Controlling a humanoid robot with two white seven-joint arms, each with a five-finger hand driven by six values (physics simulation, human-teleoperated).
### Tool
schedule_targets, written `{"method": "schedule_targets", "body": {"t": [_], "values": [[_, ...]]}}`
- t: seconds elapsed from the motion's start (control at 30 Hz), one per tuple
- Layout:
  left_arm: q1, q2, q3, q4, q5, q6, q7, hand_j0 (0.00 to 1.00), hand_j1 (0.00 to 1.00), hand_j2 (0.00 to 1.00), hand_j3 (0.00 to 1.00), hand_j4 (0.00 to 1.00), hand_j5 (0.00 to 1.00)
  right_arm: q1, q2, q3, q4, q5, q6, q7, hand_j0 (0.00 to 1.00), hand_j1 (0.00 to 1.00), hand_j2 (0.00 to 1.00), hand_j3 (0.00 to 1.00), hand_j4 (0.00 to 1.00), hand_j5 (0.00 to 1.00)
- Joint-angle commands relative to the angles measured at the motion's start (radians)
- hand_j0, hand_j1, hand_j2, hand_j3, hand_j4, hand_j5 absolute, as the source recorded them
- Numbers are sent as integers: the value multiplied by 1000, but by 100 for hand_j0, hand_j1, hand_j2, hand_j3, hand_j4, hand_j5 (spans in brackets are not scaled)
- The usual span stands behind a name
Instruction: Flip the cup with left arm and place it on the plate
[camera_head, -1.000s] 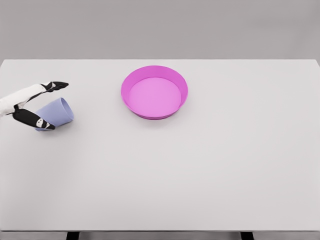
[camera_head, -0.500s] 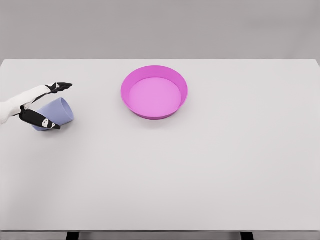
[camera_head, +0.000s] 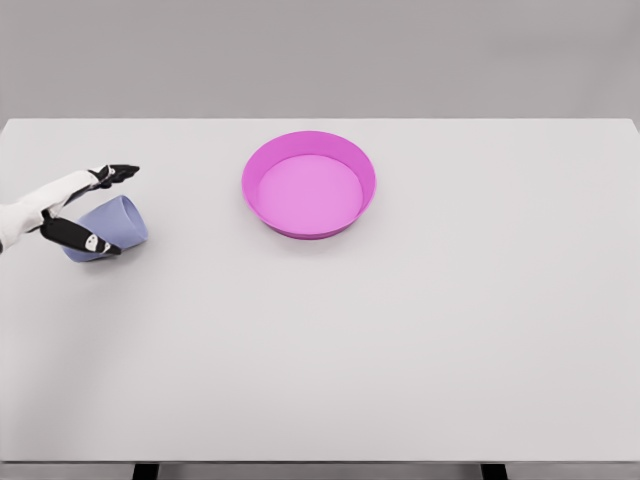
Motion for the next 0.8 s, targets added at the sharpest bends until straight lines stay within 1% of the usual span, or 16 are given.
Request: {"method": "schedule_targets", "body": {"t": [0.0, 0.1, 0.2, 0.3, 0.4, 0.5, 0.63, 0.7, 0.73, 0.77], "values": [[0, -10, -1, 11, 1, 0, 0, 100, 100, 100, 100, 100, 100, 0, 0, 0, 0, 0, 0, 0, 100, 100, 100, 100, 100, 100], [0, -14, -1, 15, 1, 1, 0, 100, 100, 100, 100, 100, 100, 0, 0, 0, 0, 0, 0, -1, 100, 100, 100, 100, 100, 100], [-14, -14, -1, 54, -8, 1, 0, 100, 100, 100, 100, 100, 100, 0, 0, 0, 0, 0, 0, 0, 100, 100, 100, 100, 100, 100], [-14, -14, -2, 57, -12, 1, 0, 100, 100, 100, 100, 100, 100, 0, 0, 0, 0, 0, 0, -1, 100, 100, 100, 100, 100, 100], [-26, -27, -41, 57, -15, 1, 0, 100, 100, 100, 100, 100, 100, 0, 0, 0, 0, 0, 0, 0, 100, 100, 100, 100, 100, 100], [-28, -27, -44, 58, -15, 1, 0, 100, 100, 100, 100, 100, 100, 0, 0, 0, 0, 0, 0, -1, 100, 100, 100, 100, 100, 100], [-31, -27, -44, 100, -28, 1, 0, 100, 100, 100, 100, 100, 100, 0, 0, 0, 0, 0, 0, 0, 100, 100, 100, 100, 100, 100], [-32, -26, -44, 106, -28, 1, 0, 100, 100, 100, 100, 100, 100, 0, 0, 0, 0, 0, 0, 0, 100, 100, 100, 100, 100, 100], [-32, -27, -44, 106, -28, 1, 0, 99, 99, 99, 99, 99, 99, 0, 0, 0, 0, 0, 0, 0, 100, 100, 100, 100, 100, 100], [-32, -27, -44, 106, -28, 1, 0, 95, 95, 95, 95, 95, 95, 0, 0, 0, 0, 0, 0, 0, 100, 100, 100, 100, 100, 100]]}}
